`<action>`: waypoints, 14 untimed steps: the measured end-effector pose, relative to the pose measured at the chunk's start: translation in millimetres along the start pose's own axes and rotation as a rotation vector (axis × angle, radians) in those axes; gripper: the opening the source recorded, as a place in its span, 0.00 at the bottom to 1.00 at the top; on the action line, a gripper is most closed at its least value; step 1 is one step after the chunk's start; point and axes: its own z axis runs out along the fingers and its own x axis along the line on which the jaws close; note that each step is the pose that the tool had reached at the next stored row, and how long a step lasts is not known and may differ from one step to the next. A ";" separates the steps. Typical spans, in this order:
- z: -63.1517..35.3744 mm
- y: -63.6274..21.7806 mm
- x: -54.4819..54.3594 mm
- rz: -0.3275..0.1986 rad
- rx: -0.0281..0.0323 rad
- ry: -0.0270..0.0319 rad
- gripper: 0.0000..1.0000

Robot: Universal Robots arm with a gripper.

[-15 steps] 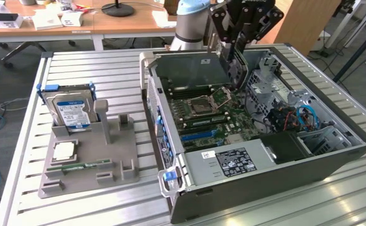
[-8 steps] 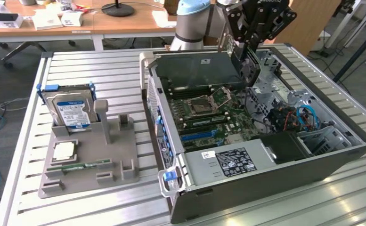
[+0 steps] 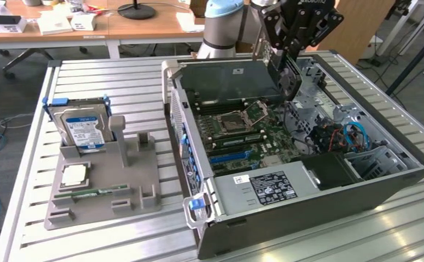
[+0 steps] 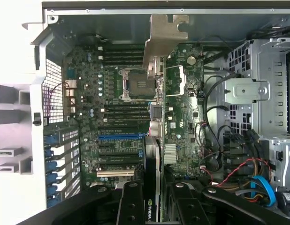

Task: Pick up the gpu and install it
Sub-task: 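Pick up the gpu and move the gpu toward the slot, then insert the gpu into the slot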

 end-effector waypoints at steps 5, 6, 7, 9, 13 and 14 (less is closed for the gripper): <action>3.0 -0.2 0.1 0.000 0.0001 0.0000 0.26; 3.0 -0.2 0.1 0.000 0.0002 0.0001 0.26; 3.0 -0.2 0.1 0.000 0.0001 0.0000 0.26; 3.0 -0.3 0.1 0.000 0.0000 0.0000 0.26; 3.0 -0.3 0.1 0.000 0.0001 0.0000 0.26; 3.0 -0.3 0.1 0.000 0.0000 0.0000 0.26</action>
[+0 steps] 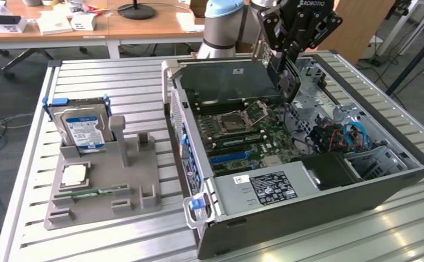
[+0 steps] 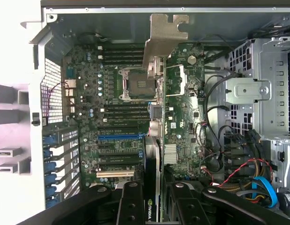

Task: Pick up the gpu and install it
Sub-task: 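Insert the gpu into the slot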

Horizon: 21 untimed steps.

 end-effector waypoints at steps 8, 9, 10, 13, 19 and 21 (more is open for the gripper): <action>0.0 0.0 0.0 -0.015 -0.0003 0.0008 0.26; 0.0 0.0 0.0 -0.024 -0.0005 0.0013 0.26; 0.1 0.0 0.0 -0.035 -0.0008 0.0020 0.26; 0.1 0.0 0.0 -0.084 -0.0020 0.0048 0.26; 0.5 0.0 0.0 -0.194 -0.0047 0.0112 0.26; 0.6 0.0 0.0 -0.230 -0.0055 0.0132 0.26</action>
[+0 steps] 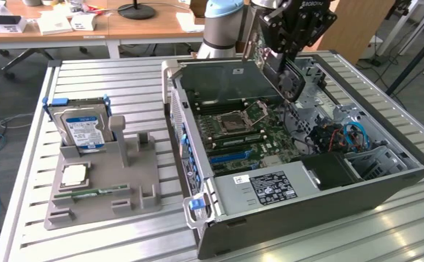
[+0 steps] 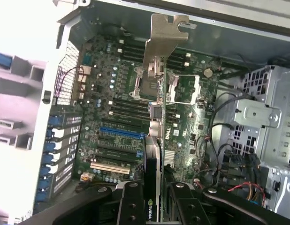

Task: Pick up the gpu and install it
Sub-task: 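Insert the gpu into the slot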

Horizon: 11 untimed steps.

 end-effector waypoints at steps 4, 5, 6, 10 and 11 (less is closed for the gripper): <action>0.2 0.0 0.0 -0.073 -0.0018 0.0043 0.26; 0.3 0.0 0.0 -0.091 -0.0022 0.0052 0.26; 0.3 0.0 0.0 -0.109 -0.0026 0.0063 0.26; 0.6 0.0 0.0 -0.182 -0.0044 0.0106 0.26; 0.6 0.0 0.0 -0.200 -0.0049 0.0116 0.26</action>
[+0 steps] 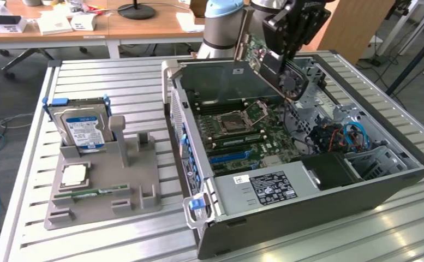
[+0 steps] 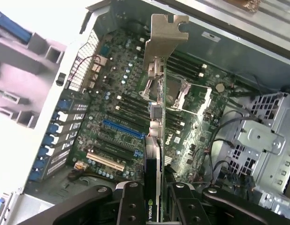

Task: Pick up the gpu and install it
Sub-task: 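Insert the gpu into the slot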

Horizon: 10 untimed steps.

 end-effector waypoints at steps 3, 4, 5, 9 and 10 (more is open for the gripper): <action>0.2 0.0 0.0 -0.054 -0.0013 0.0031 0.26; 0.2 0.0 0.0 -0.072 -0.0018 0.0041 0.26; 0.3 0.0 0.0 -0.091 -0.0023 0.0052 0.26; 0.5 0.0 0.0 -0.163 -0.0039 0.0094 0.26; 0.6 0.0 0.0 -0.181 -0.0043 0.0105 0.26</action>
